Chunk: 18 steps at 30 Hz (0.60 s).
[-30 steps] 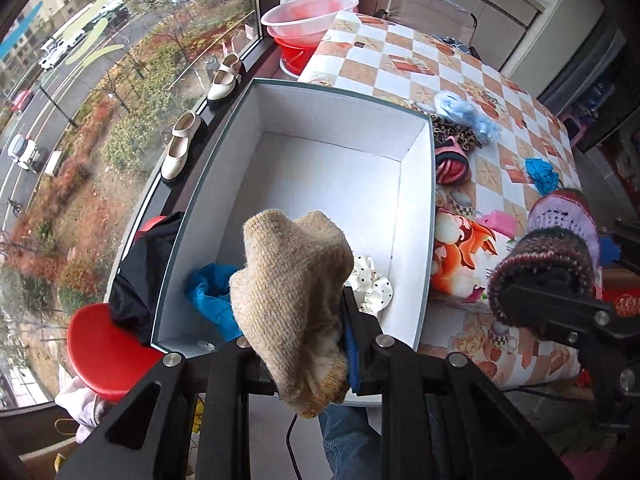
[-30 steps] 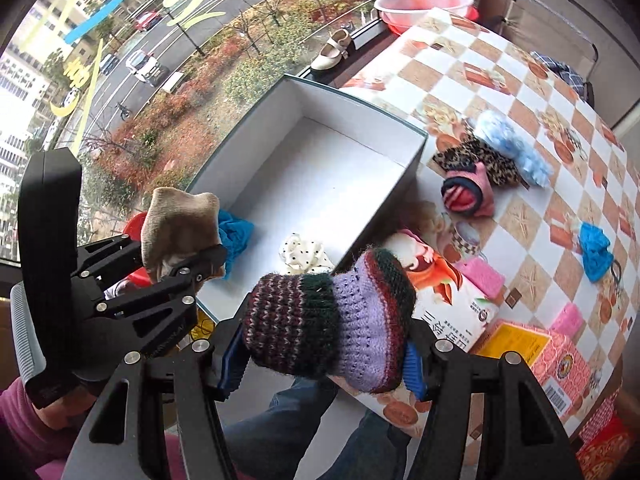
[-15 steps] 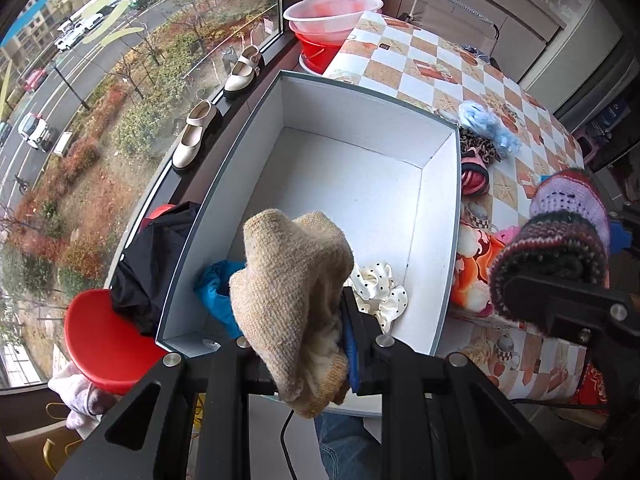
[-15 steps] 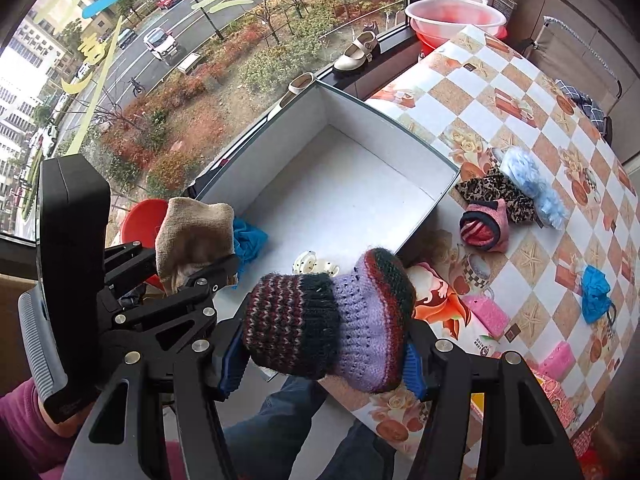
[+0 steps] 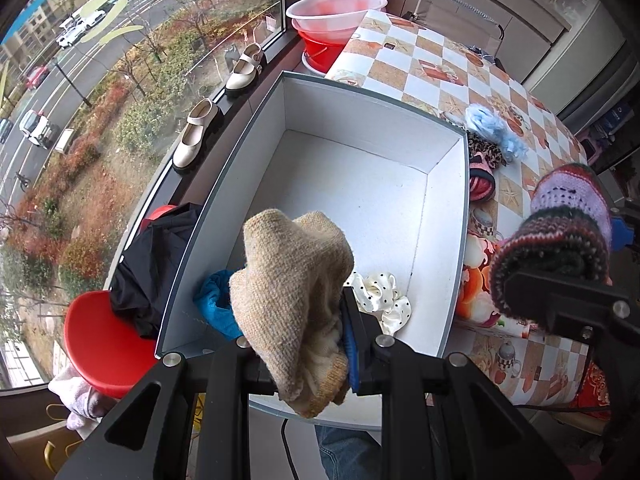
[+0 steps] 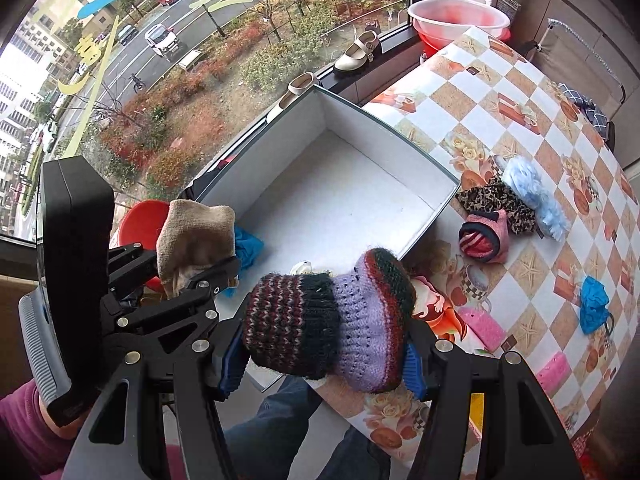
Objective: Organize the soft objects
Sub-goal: 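Hold the beige sock with the left gripper over the box while the right gripper holds the purple sock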
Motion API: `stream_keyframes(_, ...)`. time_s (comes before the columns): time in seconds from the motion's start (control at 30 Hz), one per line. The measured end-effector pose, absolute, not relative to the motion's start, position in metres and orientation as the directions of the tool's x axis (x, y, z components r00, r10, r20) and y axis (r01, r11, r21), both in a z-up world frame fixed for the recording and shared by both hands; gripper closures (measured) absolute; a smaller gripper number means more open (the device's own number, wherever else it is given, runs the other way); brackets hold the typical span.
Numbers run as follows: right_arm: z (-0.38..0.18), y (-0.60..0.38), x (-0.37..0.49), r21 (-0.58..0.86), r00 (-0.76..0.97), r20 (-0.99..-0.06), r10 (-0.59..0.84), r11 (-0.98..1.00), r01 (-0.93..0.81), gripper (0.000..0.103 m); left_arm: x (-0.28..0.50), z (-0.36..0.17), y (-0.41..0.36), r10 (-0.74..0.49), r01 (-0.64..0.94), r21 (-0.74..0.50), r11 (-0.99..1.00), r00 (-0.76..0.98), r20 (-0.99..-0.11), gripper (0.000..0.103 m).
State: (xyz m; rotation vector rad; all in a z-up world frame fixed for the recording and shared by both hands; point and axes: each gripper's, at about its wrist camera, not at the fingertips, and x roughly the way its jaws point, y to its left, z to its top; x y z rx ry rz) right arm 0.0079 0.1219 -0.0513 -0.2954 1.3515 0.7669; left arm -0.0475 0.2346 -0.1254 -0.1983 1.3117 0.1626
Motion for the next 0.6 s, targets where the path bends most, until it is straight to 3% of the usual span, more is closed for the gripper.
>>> stream_keyframes(0.6, -0.058, 0.138, 0.017, 0.206, 0.024, -0.954, 0.299, 0.712, -0.671, 0.040, -0.043, -0.134, 0.244, 0.017, -0.252, -0.042, 0.967, 0.227, -0.974, 0.077)
